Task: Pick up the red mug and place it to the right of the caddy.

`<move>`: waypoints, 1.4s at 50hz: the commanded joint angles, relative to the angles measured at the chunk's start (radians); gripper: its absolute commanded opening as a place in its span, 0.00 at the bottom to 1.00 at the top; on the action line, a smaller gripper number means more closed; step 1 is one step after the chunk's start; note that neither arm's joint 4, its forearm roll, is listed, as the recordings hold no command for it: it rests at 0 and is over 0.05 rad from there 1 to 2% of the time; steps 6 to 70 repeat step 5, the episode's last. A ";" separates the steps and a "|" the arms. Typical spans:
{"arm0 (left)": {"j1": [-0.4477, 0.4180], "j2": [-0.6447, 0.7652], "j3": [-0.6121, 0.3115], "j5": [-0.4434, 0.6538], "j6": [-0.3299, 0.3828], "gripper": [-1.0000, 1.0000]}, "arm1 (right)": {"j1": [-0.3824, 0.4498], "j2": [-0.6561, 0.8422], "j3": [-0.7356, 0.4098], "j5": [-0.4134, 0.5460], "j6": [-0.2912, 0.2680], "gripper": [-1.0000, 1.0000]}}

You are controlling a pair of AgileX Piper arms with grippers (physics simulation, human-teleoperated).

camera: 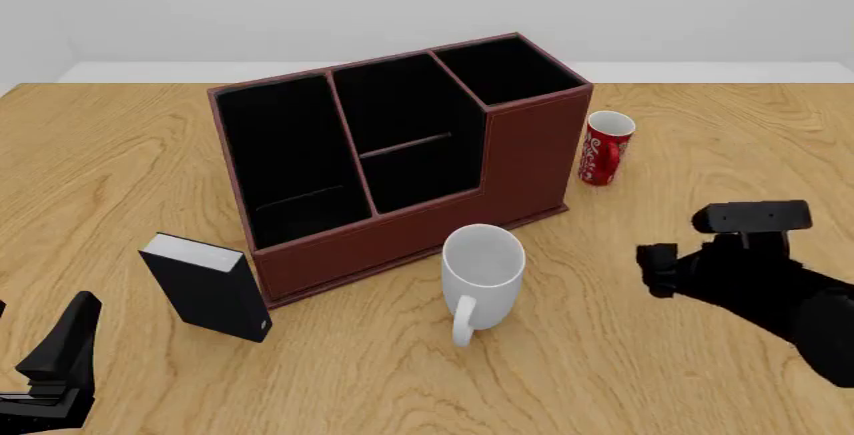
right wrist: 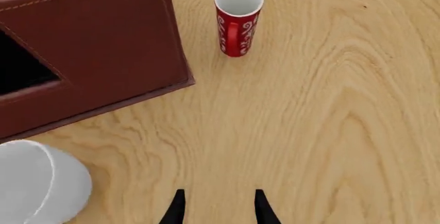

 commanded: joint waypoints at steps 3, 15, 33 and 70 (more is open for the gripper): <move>0.000 0.000 0.000 0.000 0.000 1.00 | 0.020 -0.545 0.244 0.214 0.033 1.00; 0.000 0.000 0.000 0.000 0.000 1.00 | 0.025 -0.647 0.258 0.292 0.048 1.00; 0.000 0.000 0.000 0.000 0.000 1.00 | 0.025 -0.647 0.258 0.292 0.048 1.00; 0.000 0.000 0.000 0.000 0.000 1.00 | 0.025 -0.647 0.258 0.292 0.048 1.00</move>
